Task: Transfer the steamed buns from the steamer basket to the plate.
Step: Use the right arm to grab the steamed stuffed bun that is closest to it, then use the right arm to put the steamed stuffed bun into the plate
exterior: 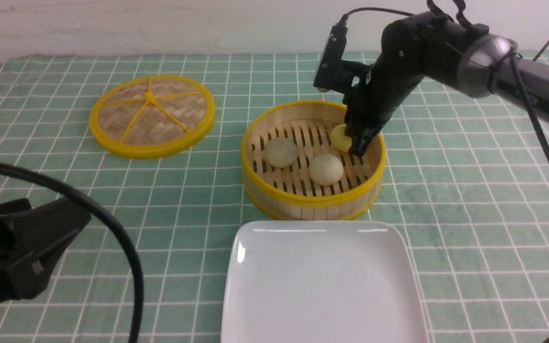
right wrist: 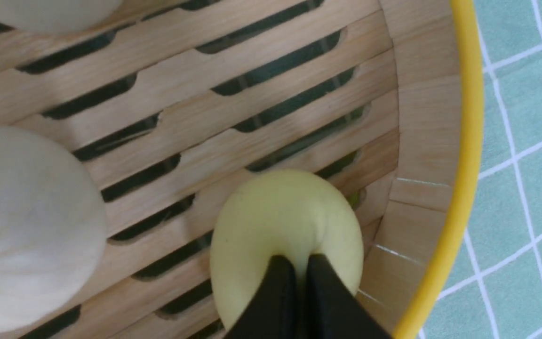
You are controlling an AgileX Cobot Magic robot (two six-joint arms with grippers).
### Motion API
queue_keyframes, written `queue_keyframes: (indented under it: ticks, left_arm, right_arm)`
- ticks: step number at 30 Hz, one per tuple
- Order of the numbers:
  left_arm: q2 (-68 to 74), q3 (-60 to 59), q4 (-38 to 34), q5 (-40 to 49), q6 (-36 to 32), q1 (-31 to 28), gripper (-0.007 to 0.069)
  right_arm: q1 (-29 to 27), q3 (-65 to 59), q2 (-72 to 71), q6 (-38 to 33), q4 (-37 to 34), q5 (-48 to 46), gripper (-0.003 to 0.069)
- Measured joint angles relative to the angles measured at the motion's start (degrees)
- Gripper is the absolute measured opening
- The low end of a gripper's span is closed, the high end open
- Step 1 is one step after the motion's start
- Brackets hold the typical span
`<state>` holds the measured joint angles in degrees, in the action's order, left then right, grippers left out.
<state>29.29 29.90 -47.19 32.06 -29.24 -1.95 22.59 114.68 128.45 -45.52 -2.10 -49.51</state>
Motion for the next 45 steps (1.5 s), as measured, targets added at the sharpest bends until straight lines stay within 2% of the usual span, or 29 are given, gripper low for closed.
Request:
queue_keyframes:
  ticks: [8,11,15,19,22,27,30,35,40,45]
  left_arm:
    - [0.00,0.00,0.00,-1.14,0.00,0.00,0.0544]
    - [0.00,0.00,0.00,-1.54,0.00,0.00,0.0544]
    - [0.00,0.00,0.00,-1.58,0.00,0.00,0.0544]
    - [0.00,0.00,0.00,-2.92,0.00,0.00,0.0544]
    - [0.00,0.00,0.00,-3.86,0.00,0.00,0.0544]
    - [0.00,0.00,0.00,-4.54,0.00,0.00,0.0544]
    - [0.00,0.00,0.00,-4.59,0.00,0.00,0.0544]
    - [0.00,0.00,0.00,-4.59,0.00,0.00,0.0544]
    - [0.00,0.00,0.00,-4.59,0.00,0.00,0.0544]
    - [0.00,0.00,0.00,-4.59,0.00,0.00,0.0544]
  right_arm:
    - [0.91,0.00,-15.76,2.11,-7.61,-1.02,0.0010]
    - [1.09,0.04,-19.97,2.71,-8.49,-2.34,0.0010]
    - [1.09,0.04,-25.55,5.96,-8.60,-9.28,0.0010]
    - [1.09,0.04,-28.13,10.62,-8.82,-20.09,0.0011]
    - [1.09,0.04,-28.58,12.83,-9.09,-22.51,0.0012]
    - [1.09,-2.48,-28.98,16.04,-11.31,-22.63,0.0012]
    - [1.09,-9.37,-29.58,16.91,-15.03,-22.52,0.0013]
    - [1.09,-21.10,-30.60,16.94,-15.42,-22.06,0.0014]
    - [1.09,-32.07,-30.70,13.83,-18.03,-20.91,0.0015]
    - [1.09,-38.45,-29.32,10.00,-20.15,-13.48,0.0015]
